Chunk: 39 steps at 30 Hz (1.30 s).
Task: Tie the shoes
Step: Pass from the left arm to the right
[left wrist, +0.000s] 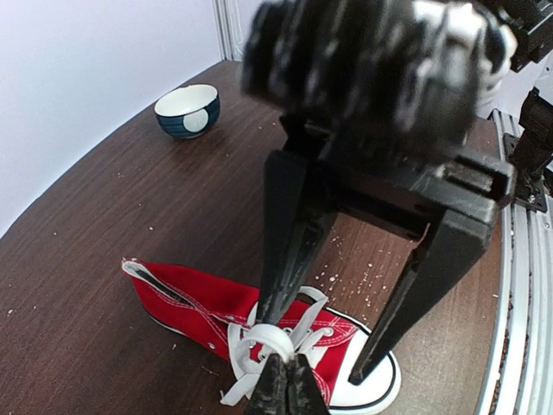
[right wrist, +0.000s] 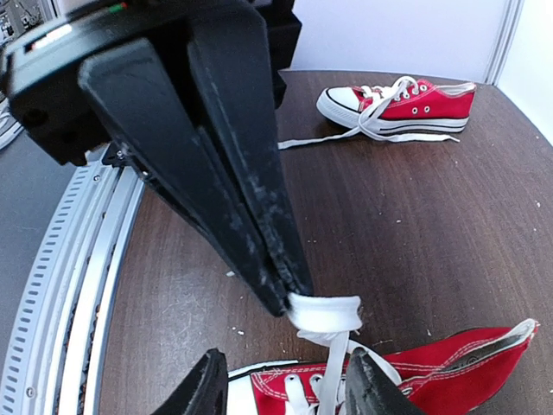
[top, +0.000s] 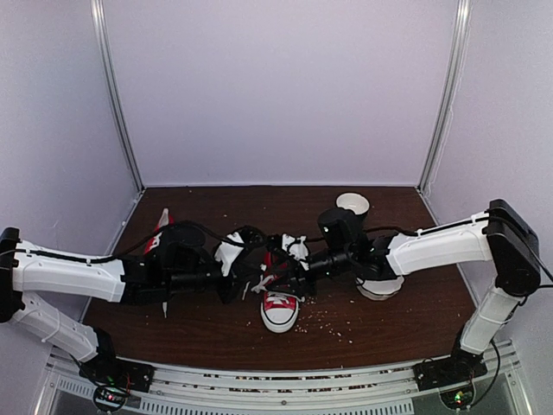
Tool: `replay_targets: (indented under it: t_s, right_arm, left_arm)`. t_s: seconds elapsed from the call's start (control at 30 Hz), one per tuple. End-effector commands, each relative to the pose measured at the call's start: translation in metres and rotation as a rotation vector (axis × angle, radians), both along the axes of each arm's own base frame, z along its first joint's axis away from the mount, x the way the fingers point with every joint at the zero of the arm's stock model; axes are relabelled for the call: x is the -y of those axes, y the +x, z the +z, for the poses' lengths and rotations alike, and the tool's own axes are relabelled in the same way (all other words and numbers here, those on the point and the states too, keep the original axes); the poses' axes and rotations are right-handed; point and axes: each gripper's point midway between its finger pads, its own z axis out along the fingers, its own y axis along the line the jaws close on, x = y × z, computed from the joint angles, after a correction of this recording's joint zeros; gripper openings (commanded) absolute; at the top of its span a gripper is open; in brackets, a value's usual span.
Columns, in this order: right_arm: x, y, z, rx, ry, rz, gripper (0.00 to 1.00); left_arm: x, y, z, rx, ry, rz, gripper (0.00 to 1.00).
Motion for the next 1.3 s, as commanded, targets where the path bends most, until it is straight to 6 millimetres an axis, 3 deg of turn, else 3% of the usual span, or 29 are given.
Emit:
replay_targets:
  t_s: [0.0,0.3,0.4,0.57,0.73,0.8,0.83,1.03,1.13,1.27]
  right_arm:
    - [-0.018,0.006,0.011,0.019,0.077,0.019,0.45]
    - [-0.027,0.018,0.001,-0.015,0.085,-0.026,0.40]
    - [-0.029,0.019,-0.001,-0.022,0.084,-0.029,0.30]
    - [-0.029,0.018,0.002,-0.032,0.088,-0.029,0.01]
    - [-0.025,0.023,0.000,-0.077,0.055,-0.056,0.00]
    - [-0.022,0.024,-0.004,-0.108,0.041,-0.074,0.00]
    - [-0.020,0.026,-0.006,-0.124,0.038,-0.087,0.00]
    - [-0.008,0.050,-0.019,-0.298,0.014,-0.200,0.00]
    - [-0.003,0.064,-0.019,-0.396,0.050,-0.250,0.00]
    - [0.005,0.080,-0.020,-0.512,0.113,-0.307,0.00]
  left_arm:
    - [0.002,0.000,0.021,0.034,-0.077,-0.014,0.00]
    - [0.009,-0.003,0.016,0.002,-0.080,-0.046,0.00]
    - [0.010,-0.003,0.016,-0.001,-0.083,-0.050,0.00]
    - [0.009,-0.002,0.015,-0.004,-0.080,-0.045,0.00]
    - [-0.001,0.014,0.009,-0.022,-0.053,0.036,0.00]
    - [-0.009,0.027,0.002,-0.047,-0.023,0.096,0.26]
    - [-0.014,0.033,-0.001,-0.061,-0.016,0.118,0.33]
    - [-0.040,0.052,-0.015,-0.082,-0.017,0.199,0.58]
    - [-0.040,0.052,-0.026,-0.096,0.001,0.172,0.64]
    - [-0.023,0.042,-0.039,-0.110,0.034,0.042,0.60]
